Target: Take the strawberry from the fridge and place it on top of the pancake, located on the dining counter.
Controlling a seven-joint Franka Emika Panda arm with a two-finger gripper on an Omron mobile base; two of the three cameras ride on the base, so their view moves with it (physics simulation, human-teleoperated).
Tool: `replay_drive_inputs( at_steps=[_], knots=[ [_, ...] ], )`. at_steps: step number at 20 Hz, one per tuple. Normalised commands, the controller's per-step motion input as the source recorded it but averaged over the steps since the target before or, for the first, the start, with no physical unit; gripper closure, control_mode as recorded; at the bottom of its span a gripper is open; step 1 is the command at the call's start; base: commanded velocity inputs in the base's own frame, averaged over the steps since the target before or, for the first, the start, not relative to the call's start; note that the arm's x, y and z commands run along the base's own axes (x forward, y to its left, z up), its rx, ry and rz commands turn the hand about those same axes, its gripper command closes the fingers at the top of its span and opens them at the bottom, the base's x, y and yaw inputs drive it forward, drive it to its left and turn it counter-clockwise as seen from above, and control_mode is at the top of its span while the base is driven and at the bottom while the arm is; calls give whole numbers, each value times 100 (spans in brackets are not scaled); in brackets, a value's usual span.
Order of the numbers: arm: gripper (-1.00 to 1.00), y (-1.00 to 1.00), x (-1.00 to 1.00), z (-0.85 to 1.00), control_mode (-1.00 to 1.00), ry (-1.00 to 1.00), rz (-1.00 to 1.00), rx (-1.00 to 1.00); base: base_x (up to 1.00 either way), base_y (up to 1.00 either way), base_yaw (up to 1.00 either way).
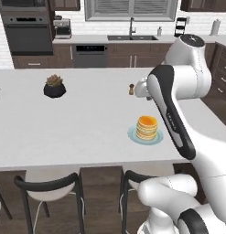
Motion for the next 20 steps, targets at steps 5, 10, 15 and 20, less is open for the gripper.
replay_drive_inputs(
  at_steps=[5, 10, 15, 20],
  knots=[
    [100, -33, 60, 0, -100, 5, -13, 7, 40, -21, -9],
    [100, -65, 100, -14, -100, 18, -27, 12, 0, 0, 0],
    [100, -52, 93, -68, -100, 43, -23, 7, 0, 0, 0],
    [100, -16, 23, -73, -100, 24, -9, 4, 0, 0, 0]
  ],
)
